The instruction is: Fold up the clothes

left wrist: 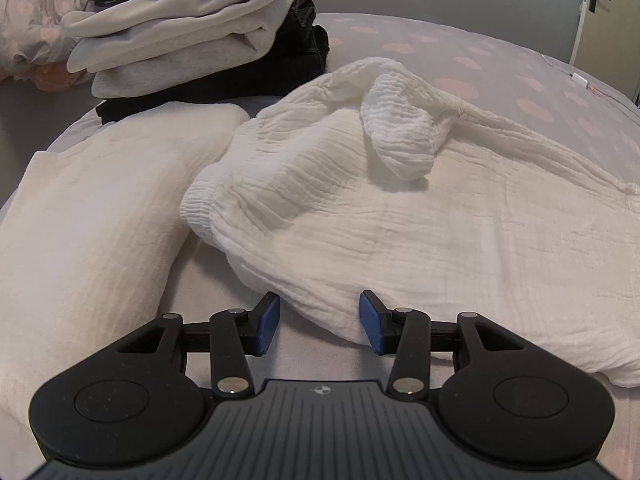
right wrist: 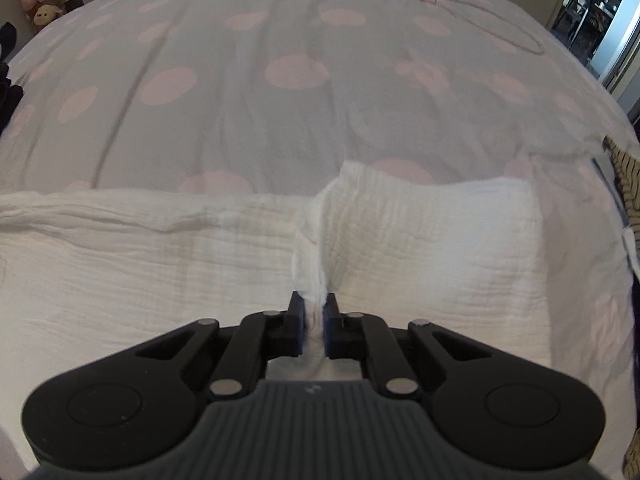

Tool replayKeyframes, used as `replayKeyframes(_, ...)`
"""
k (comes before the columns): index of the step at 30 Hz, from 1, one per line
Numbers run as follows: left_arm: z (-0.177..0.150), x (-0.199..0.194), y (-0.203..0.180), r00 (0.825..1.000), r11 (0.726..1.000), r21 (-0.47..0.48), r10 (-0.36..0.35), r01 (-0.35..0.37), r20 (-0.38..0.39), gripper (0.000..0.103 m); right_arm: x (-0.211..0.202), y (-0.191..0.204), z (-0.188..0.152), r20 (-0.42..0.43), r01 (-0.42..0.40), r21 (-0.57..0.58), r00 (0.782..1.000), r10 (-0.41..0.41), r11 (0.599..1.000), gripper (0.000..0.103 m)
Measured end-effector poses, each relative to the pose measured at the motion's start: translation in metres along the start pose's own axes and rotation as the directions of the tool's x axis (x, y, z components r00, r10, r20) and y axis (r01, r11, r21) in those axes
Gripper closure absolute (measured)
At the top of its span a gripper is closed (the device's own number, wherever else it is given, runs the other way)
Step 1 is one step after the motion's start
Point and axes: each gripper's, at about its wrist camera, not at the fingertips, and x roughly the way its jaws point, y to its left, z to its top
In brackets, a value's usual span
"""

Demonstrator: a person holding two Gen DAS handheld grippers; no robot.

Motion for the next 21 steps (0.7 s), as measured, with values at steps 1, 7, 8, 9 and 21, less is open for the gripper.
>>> replayKeyframes(1, 0.0, -0.001, 0.001, 1.0, 1.0, -0.004, 0.0, 0.0, 0.002, 0.051, -0.008, 0.001, 0.002, 0.012, -0.006, -0.006, 1.0, 0.006, 1.0, 0.093)
replayKeyframes(7, 0.002, -0.012, 0.007, 0.999, 0.999, -0.034, -0.018, 0.019, 0.028, 0.051, -0.062, 0.02, 0.009, 0.073, -0.076, -0.037, 0.994, 0.079, 0.996, 0.093)
replayKeyframes(8, 0.002, -0.013, 0.007, 0.999, 0.999, -0.036, -0.022, 0.023, 0.033, 0.051, -0.07, 0.025, 0.01, 0.084, -0.091, -0.043, 0.992, 0.094, 0.995, 0.093)
replayKeyframes(9, 0.003, -0.015, 0.008, 0.999, 0.999, -0.037, -0.025, 0.027, 0.038, 0.052, -0.078, 0.032, 0.012, 0.094, -0.104, -0.052, 0.99, 0.109, 0.993, 0.093)
replayKeyframes(21, 0.004, -0.03, 0.033, 0.993, 0.987, -0.137, -0.066, 0.079, 0.095, 0.052, -0.138, 0.175, 0.03, 0.143, -0.297, -0.206, 0.933, 0.329, 0.932, 0.093)
